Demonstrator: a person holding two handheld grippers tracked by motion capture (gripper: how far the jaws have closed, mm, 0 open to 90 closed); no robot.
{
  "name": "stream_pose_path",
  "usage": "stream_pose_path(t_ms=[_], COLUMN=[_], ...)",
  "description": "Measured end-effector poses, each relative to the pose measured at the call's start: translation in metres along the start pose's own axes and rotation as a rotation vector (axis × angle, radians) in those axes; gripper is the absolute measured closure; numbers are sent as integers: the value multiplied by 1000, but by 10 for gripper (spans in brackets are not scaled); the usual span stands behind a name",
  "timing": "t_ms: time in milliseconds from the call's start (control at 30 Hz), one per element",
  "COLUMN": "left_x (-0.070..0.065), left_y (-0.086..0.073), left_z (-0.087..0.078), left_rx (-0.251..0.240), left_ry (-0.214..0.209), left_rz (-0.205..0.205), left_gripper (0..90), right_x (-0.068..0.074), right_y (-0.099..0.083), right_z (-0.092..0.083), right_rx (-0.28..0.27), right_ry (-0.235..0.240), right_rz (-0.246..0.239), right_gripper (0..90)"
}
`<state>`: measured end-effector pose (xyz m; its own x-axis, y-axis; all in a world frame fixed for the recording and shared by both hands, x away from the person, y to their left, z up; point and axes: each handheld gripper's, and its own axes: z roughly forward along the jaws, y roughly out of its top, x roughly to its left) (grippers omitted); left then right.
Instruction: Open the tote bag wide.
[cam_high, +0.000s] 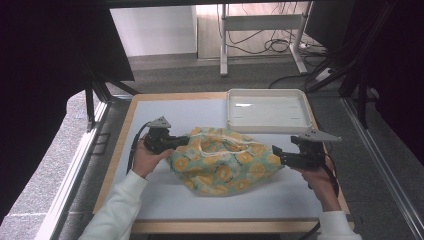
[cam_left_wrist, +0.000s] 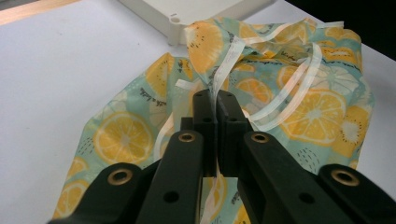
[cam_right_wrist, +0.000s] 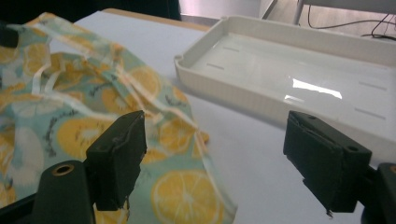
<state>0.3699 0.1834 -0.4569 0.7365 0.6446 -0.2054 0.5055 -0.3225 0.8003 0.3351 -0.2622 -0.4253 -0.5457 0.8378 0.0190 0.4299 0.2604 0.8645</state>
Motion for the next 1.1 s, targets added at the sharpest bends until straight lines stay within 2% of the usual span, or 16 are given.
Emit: stream_pose_path(t_ms=[167,467,800,900,1100], left_x=[2,0,2,2,1], left_y=[0,0,0,0,0], left_z=[-2,-1,-3,-2,-2], left_rx=[-7,4,-5,-3,-3], left_ry=[3,7,3,1,5], left_rz=[-7,1,-7,-8,-5], left_gripper=[890,892,891,890,891], right_x=[4,11,13,18,24], right_y=[13,17,22,23,24], right_z=[11,25,51,66,82], right_rx=[-5,26,76,103,141], right_ry=[16,30,33,53,57], right_rz=[-11,-16,-43,-73,-108], right_gripper=[215,216,218,218,223])
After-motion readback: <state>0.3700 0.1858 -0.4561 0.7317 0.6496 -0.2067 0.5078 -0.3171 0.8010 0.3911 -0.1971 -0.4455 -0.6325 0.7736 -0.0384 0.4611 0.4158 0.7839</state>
